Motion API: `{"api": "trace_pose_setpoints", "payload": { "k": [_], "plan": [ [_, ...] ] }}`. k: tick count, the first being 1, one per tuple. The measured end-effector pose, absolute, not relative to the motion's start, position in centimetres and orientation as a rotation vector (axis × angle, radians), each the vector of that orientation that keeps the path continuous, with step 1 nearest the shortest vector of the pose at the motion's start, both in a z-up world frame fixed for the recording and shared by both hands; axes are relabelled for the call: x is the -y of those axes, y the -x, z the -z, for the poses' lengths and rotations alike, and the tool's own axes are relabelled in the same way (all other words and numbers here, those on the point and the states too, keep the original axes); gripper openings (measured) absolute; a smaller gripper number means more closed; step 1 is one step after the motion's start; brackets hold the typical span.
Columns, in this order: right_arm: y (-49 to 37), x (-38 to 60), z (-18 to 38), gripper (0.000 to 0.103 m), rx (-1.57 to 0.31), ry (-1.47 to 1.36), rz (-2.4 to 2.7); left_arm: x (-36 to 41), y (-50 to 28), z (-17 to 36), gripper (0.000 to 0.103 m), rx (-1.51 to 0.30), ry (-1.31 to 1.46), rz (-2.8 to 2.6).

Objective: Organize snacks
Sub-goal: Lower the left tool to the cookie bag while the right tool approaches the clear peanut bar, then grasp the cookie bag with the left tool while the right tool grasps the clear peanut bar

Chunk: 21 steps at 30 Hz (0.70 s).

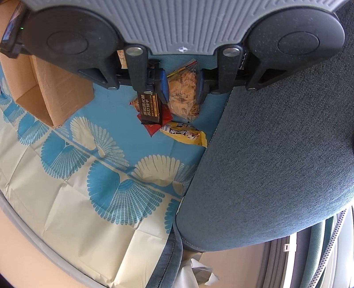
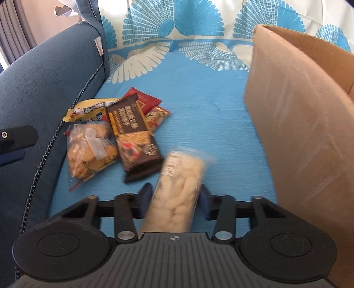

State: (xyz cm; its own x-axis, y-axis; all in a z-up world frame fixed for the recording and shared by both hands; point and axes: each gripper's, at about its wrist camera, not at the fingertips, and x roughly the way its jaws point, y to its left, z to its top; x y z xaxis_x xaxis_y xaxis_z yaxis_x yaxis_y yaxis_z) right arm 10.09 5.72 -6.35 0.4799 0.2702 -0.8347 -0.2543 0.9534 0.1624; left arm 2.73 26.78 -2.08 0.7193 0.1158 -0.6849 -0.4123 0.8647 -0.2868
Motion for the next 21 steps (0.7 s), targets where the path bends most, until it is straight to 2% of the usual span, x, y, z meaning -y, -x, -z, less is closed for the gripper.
{"api": "trace_pose_setpoints", "payload": {
  "k": [6, 11, 15, 21],
  "plan": [
    [-9.1, -4.4, 5.2, 0.038, -1.013, 0.036, -0.389, -26.8, -2.8, 2.4, 0.031, -0.721, 0.459, -0.302],
    [-8.5, -3.5, 4.8, 0.039, -1.086, 0.007, -0.487, -26.5, -3.7, 3.2, 0.040, -0.756, 0.485, -0.288],
    [-7.7, -3.8, 4.3, 0.057, -1.065, 0.075, -0.525, -26.3, -4.6, 4.0, 0.051, -0.778, 0.497, -0.292],
    [-7.4, -4.0, 4.7, 0.058, -1.096, 0.130, -0.518, -26.1, -6.7, 5.5, 0.066, -0.805, 0.541, -0.339]
  ]
}}
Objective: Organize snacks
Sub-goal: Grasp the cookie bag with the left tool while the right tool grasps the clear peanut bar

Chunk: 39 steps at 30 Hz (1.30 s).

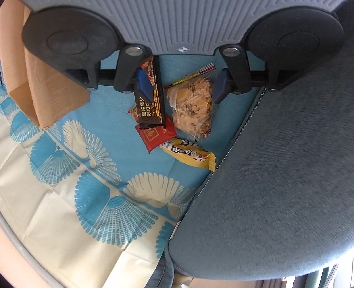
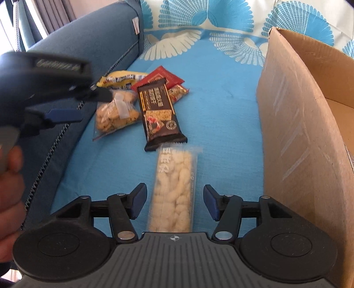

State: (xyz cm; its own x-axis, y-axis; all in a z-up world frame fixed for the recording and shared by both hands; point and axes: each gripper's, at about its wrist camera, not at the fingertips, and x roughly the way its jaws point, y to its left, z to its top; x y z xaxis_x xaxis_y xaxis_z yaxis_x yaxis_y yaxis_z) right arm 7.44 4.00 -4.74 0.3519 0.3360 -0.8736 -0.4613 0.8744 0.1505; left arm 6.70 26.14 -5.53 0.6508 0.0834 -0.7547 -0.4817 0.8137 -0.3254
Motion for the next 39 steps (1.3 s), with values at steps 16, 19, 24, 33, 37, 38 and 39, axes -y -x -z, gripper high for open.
{"api": "trace_pose_setpoints", "payload": {
  "k": [16, 19, 24, 33, 37, 38, 39],
  "plan": [
    [-7.8, -3.8, 5.3, 0.038, -1.128, 0.151, -0.518, -26.7, -10.6, 8.3, 0.063, -0.862, 0.518, -0.458],
    [-7.5, -3.7, 5.2, 0.038, -1.127, 0.134, -0.528, -26.6, -10.2, 8.0, 0.052, -0.867, 0.488, -0.461],
    [-6.5, -3.5, 4.6, 0.038, -1.113, 0.125, -0.547, -26.3, -8.4, 6.6, 0.047, -0.855, 0.466, -0.434],
    [-3.2, -2.6, 3.1, 0.038, -1.110, 0.097, -0.577, -25.2, -2.9, 3.7, 0.047, -0.908, 0.490, -0.307],
    [-1.9, -1.8, 2.4, 0.038, -1.105, 0.101, -0.584, -24.3, -0.2, 3.6, 0.047, -0.983, 0.503, -0.264],
    [-1.5, -1.6, 2.3, 0.038, -1.106, 0.108, -0.583, -24.1, 0.1, 3.5, 0.047, -0.984, 0.496, -0.254],
    [-1.3, -1.3, 2.4, 0.038, -1.109, 0.114, -0.579, -24.0, 0.2, 3.5, 0.047, -0.990, 0.483, -0.243]
  ]
}}
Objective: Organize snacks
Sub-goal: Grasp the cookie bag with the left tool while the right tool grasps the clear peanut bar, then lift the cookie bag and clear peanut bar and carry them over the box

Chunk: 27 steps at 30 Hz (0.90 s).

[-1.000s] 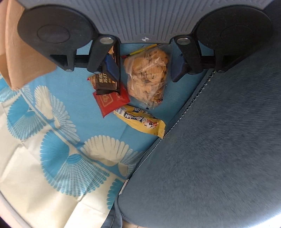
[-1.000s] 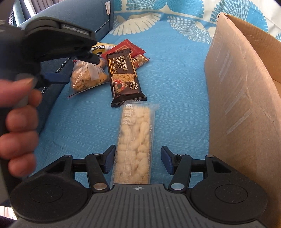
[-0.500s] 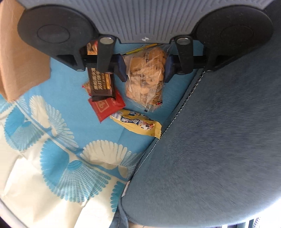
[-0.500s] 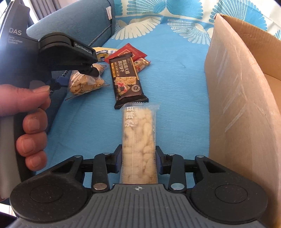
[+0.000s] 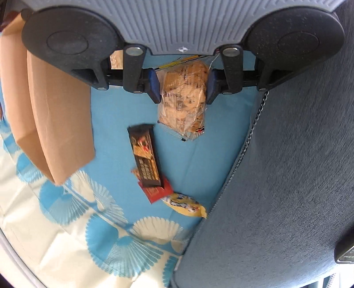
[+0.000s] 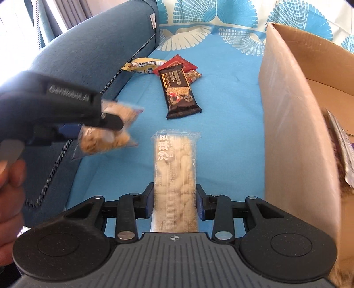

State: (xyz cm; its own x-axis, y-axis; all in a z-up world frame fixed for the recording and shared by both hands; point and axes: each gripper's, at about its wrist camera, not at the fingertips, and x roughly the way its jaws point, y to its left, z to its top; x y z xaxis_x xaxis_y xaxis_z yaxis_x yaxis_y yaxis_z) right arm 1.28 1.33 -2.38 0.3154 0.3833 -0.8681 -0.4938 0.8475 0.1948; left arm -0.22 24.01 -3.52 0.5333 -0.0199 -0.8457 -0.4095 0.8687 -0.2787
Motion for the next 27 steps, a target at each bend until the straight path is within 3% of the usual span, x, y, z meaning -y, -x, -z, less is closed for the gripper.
{"api": "trace_pose_setpoints", "payload": {
  "k": [7, 14, 21, 27],
  "plan": [
    [-1.0, -0.9, 3.9, 0.039, -1.153, 0.124, -0.582, -24.3, 0.6, 5.7, 0.050, -1.123, 0.494, -0.266],
    [-1.3, -1.2, 4.3, 0.042, -1.164, 0.153, -0.583, -23.6, -0.2, 6.5, 0.060, -1.154, 0.460, -0.268],
    [-1.0, -1.6, 4.1, 0.044, -1.151, 0.199, -0.588, -23.0, -1.0, 7.1, 0.062, -1.179, 0.426, -0.265],
    [-0.8, -1.7, 3.9, 0.038, -1.123, 0.212, -0.600, -22.6, -1.1, 7.2, 0.061, -1.182, 0.398, -0.265]
  ]
}}
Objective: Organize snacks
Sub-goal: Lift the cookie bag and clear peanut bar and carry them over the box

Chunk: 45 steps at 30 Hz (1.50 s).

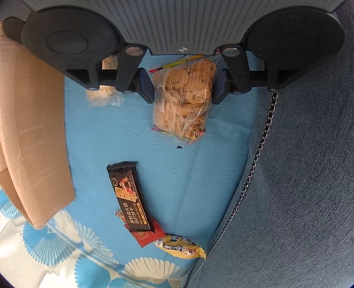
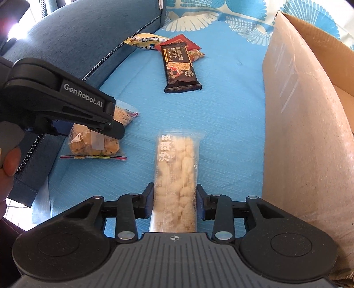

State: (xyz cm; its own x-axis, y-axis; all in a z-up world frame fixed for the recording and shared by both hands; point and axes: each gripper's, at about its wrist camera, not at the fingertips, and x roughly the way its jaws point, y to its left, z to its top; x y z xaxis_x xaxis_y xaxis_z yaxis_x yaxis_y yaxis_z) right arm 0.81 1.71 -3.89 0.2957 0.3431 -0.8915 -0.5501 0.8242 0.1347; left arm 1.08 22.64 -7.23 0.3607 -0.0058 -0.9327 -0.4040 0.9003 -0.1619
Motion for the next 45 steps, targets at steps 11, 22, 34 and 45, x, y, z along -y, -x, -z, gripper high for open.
{"api": "trace_pose_setpoints", "payload": {
  "k": [11, 22, 34, 45],
  "plan": [
    [-0.4, -0.4, -1.0, 0.038, -0.903, 0.137, -0.657, -22.8, -0.5, 4.8, 0.052, -1.033, 0.409, -0.272],
    [-3.1, 4.2, -8.5, 0.038, -0.663, 0.035, -0.728, -21.9, 0.0, 1.4, 0.052, -0.842, 0.366, -0.273],
    [-4.7, 9.2, -8.1, 0.038, -0.568, -0.018, -0.632, -19.0, 0.2, -2.1, 0.052, -0.651, 0.347, -0.258],
    [-5.3, 13.6, -8.0, 0.038, -0.553, -0.044, -0.532, -15.8, -0.3, -3.3, 0.052, -0.566, 0.326, -0.211]
  ]
}}
